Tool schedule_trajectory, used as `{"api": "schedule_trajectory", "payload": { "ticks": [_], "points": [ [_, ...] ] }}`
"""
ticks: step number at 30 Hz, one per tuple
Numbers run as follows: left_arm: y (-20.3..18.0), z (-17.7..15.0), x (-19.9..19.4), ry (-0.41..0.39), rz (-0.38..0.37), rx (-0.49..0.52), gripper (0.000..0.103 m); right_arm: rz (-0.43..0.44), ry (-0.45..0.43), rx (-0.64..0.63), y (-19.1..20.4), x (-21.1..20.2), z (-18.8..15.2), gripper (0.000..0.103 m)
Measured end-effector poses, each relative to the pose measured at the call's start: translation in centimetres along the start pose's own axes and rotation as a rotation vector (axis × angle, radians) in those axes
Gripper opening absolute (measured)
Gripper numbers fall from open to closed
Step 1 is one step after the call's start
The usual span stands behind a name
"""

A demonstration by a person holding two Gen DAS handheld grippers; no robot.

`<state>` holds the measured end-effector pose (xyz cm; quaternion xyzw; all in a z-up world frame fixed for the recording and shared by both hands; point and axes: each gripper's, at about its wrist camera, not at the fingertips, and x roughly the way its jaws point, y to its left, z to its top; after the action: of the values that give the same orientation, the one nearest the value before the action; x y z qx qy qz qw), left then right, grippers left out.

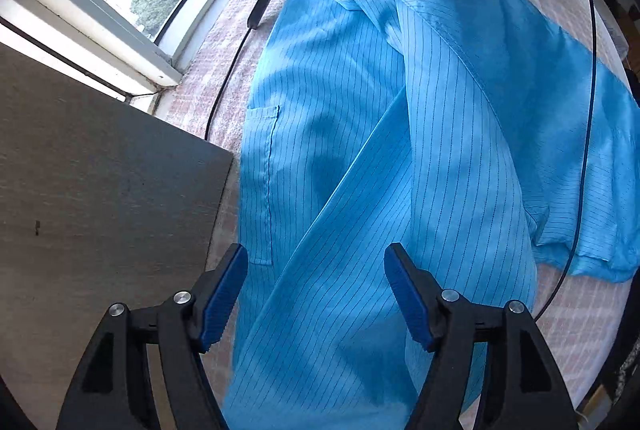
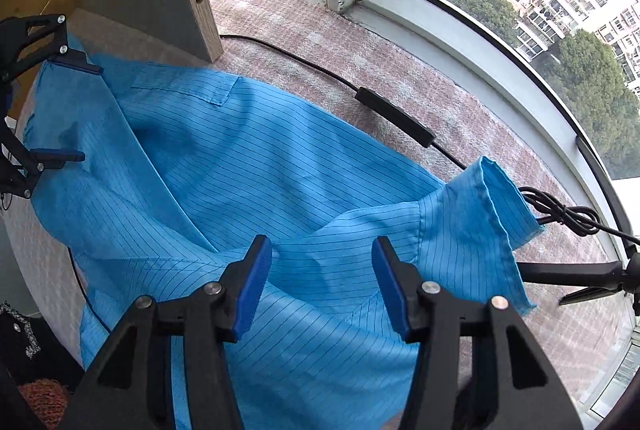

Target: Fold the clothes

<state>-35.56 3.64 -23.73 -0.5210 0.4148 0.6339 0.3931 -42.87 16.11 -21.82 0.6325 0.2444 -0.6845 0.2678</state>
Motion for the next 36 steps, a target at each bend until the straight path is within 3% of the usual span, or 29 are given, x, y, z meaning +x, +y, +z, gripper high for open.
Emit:
{"api": "schedule_trajectory", "payload": {
  "ticks": [2, 5, 7, 9, 11, 19, 27, 30, 32, 33, 36],
  "points": [
    [0.6, 0.9, 1.5, 0.045, -0.04, 0.032, 0.069, -0.001, 0.001, -0.04, 0.5, 0.0, 0.3, 0.051],
    [2.0, 1.0, 4.0, 0.121, -0.075, 0.0, 0.069, -0.005, 0.002, -0.09, 0.7, 0.1, 0.9, 0.052],
    [2.7, 0.8, 4.6, 0.132, -0.113, -0.043, 0.062, -0.019, 0.004, -0.108, 0.6, 0.4, 1.2, 0.052],
    [3.2, 0.5, 4.5, 0.11, -0.128, -0.089, 0.017, -0.031, 0.009, -0.12, 0.4, 0.7, 1.5, 0.052],
    [3.7, 0.1, 4.0, 0.089, -0.113, -0.135, 0.004, -0.043, 0.013, -0.132, 0.2, 0.9, 1.8, 0.052],
    [7.3, -3.7, -1.1, -0.031, -0.093, -0.356, 0.002, -0.156, 0.088, -0.233, -0.6, 3.2, 1.5, 0.054],
    [7.5, -5.4, -1.9, -0.025, -0.061, -0.415, 0.002, -0.184, 0.051, -0.565, 3.9, 4.5, 1.2, 0.054],
    [6.8, -6.1, -2.3, -0.034, -0.056, -0.428, 0.002, -0.239, 0.1, -0.624, 4.2, 6.1, 1.0, 0.053],
    [6.8, -6.3, -2.4, -0.034, -0.054, -0.442, 0.002, -0.214, 0.152, -0.575, 3.8, 6.6, 1.0, 0.033],
    [6.9, -6.4, -2.4, -0.036, -0.052, -0.449, 0.002, -0.182, 0.163, -0.547, 3.6, 6.5, 1.0, 0.006],
    [6.9, -6.7, -3.1, -0.06, -0.02, -0.475, 0.002, -0.244, 0.161, -0.533, 3.7, 5.1, 0.6, 0.003]
  ]
}}
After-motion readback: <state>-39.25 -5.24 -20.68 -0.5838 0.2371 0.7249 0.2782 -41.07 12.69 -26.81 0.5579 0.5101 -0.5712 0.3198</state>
